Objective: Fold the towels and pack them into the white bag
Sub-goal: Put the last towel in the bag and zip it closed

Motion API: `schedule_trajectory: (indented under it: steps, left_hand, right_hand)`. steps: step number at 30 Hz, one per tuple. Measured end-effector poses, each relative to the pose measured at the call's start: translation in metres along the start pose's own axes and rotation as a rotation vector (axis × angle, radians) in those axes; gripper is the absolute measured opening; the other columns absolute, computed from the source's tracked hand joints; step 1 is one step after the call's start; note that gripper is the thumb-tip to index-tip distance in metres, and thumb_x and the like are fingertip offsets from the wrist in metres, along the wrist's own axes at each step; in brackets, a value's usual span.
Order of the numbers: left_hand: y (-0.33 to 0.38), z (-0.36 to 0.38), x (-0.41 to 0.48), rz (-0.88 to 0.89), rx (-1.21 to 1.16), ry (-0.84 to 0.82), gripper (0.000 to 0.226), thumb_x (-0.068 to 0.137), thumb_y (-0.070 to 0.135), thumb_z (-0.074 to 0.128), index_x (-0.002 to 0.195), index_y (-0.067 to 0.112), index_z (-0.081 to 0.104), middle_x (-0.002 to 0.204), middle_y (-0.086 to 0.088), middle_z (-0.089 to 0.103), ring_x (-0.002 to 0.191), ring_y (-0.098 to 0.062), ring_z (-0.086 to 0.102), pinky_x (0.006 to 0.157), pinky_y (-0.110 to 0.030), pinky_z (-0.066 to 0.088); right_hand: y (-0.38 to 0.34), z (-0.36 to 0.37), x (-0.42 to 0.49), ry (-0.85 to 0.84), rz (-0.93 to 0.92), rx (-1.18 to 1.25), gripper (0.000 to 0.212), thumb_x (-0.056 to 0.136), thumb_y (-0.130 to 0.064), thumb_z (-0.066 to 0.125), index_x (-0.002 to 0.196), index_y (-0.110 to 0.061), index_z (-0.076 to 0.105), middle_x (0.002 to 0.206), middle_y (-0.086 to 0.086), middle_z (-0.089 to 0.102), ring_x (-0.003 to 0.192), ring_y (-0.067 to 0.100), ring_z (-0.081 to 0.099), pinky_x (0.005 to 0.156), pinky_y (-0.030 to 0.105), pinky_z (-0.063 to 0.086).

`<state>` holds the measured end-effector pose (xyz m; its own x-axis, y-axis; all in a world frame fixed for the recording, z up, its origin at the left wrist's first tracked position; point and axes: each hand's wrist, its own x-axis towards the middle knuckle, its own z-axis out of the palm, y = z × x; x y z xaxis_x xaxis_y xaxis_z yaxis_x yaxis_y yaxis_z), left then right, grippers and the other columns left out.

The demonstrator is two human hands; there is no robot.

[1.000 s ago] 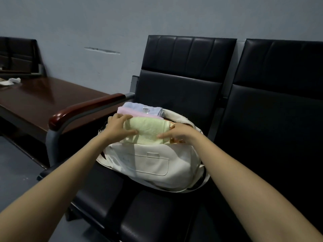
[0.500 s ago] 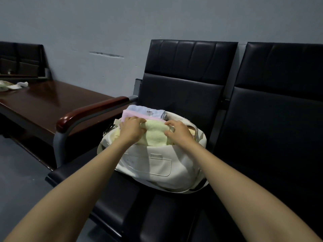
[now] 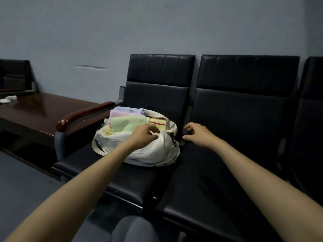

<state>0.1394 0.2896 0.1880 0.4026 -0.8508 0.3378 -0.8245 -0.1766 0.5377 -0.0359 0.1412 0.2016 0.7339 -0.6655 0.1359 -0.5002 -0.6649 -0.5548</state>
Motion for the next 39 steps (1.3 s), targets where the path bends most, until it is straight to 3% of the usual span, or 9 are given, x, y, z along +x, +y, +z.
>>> schedule_trajectory:
  steps: [4,11,18,21,24,28,35,39]
  left_hand:
    - [0.031,0.013,-0.027,0.038,-0.032,-0.074,0.023,0.087,0.009,0.066,0.110,0.008,0.069,0.112,-0.006,0.068,0.093,-0.014,0.058,0.079,-0.022,0.042]
    - [0.033,0.005,-0.022,-0.006,-0.074,-0.077,0.025,0.086,0.016,0.069,0.112,0.013,0.068,0.115,-0.001,0.067,0.099,-0.013,0.057,0.084,-0.023,0.041]
    - [-0.028,-0.010,0.052,-0.102,-0.093,0.000,0.029,0.087,0.018,0.068,0.116,0.015,0.065,0.121,-0.003,0.062,0.104,-0.017,0.056,0.086,-0.025,0.045]
    - [-0.066,-0.020,0.108,-0.086,0.002,0.059,0.033,0.087,0.022,0.069,0.118,0.014,0.064,0.123,-0.005,0.060,0.111,-0.020,0.055,0.085,-0.022,0.039]
    - [-0.100,-0.035,0.166,-0.057,0.136,0.043,0.040,0.086,0.033,0.069,0.123,0.020,0.060,0.133,-0.004,0.051,0.119,-0.019,0.050,0.094,-0.025,0.040]
    - [-0.132,-0.059,0.216,-0.131,0.101,0.126,0.054,0.089,0.033,0.066,0.137,0.018,0.047,0.143,-0.007,0.044,0.129,-0.022,0.045,0.103,-0.032,0.039]
    - [-0.147,-0.075,0.242,-0.166,-0.088,0.174,0.073,0.090,0.025,0.065,0.150,0.019,0.024,0.138,-0.011,0.048,0.123,-0.025,0.050,0.100,-0.037,0.045]
    - [-0.158,-0.065,0.240,-0.142,-0.074,0.103,0.067,0.089,0.020,0.067,0.146,0.018,0.032,0.134,-0.010,0.050,0.120,-0.022,0.051,0.097,-0.031,0.045]
  right_hand:
    - [0.017,-0.016,-0.045,-0.019,0.038,-0.018,0.048,0.091,-0.025,0.066,0.135,-0.018,0.048,0.138,0.007,0.048,0.120,0.020,0.051,0.084,0.025,0.043]
    - [0.022,-0.018,-0.049,-0.015,0.070,-0.023,0.048,0.091,-0.025,0.065,0.135,-0.016,0.048,0.139,0.008,0.048,0.123,0.023,0.050,0.090,0.030,0.046]
    - [0.015,0.019,0.051,-0.008,-0.023,-0.008,0.047,0.090,-0.027,0.065,0.134,-0.019,0.049,0.137,0.005,0.045,0.120,0.019,0.048,0.085,0.024,0.039]
    - [0.008,0.034,0.119,0.034,-0.076,0.020,0.047,0.091,-0.028,0.063,0.134,-0.020,0.048,0.139,0.003,0.044,0.124,0.019,0.045,0.093,0.025,0.039]
    - [-0.001,0.042,0.187,0.092,-0.145,0.088,0.043,0.093,-0.026,0.060,0.134,-0.021,0.048,0.141,0.001,0.042,0.129,0.017,0.041,0.096,0.022,0.033]
    - [-0.016,0.044,0.251,0.171,-0.212,0.123,0.037,0.094,-0.024,0.060,0.131,-0.022,0.051,0.138,0.000,0.045,0.130,0.016,0.040,0.099,0.023,0.033]
    - [-0.033,0.047,0.287,0.077,-0.230,-0.001,0.040,0.094,-0.025,0.059,0.133,-0.024,0.050,0.143,-0.001,0.042,0.137,0.018,0.031,0.112,0.033,0.031]
    - [-0.035,0.055,0.285,0.076,-0.186,-0.043,0.039,0.095,-0.025,0.058,0.133,-0.023,0.051,0.140,-0.001,0.044,0.133,0.018,0.038,0.108,0.033,0.036]
